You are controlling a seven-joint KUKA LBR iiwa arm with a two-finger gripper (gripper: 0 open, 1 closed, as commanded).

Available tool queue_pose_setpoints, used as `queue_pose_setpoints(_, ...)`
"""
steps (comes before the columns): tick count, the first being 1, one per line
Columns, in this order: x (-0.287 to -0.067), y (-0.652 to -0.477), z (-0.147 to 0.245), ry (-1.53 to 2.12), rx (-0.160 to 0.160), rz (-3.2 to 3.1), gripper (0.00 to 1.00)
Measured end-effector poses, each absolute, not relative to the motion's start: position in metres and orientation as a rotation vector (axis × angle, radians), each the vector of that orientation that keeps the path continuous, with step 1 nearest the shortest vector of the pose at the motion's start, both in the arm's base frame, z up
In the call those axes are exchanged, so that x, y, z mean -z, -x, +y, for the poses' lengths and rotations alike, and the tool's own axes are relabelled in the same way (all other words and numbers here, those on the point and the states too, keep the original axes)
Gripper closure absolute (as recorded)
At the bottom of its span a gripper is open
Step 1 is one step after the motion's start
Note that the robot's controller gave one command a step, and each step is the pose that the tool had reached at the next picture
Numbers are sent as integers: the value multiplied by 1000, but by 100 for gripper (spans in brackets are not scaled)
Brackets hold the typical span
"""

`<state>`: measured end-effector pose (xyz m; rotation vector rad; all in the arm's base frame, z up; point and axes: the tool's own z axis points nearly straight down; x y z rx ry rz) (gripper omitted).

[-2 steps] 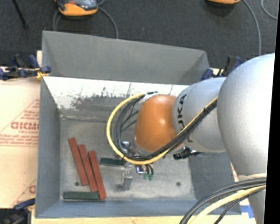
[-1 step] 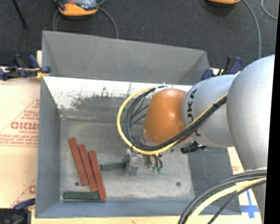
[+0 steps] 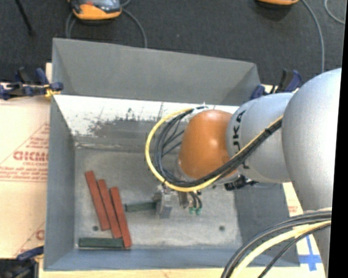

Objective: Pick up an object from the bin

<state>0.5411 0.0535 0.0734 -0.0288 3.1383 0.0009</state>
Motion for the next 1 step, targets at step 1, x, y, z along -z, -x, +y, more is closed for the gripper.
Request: queue_pose_setpoints(1,-260,-522,44,184,1,3127,100)
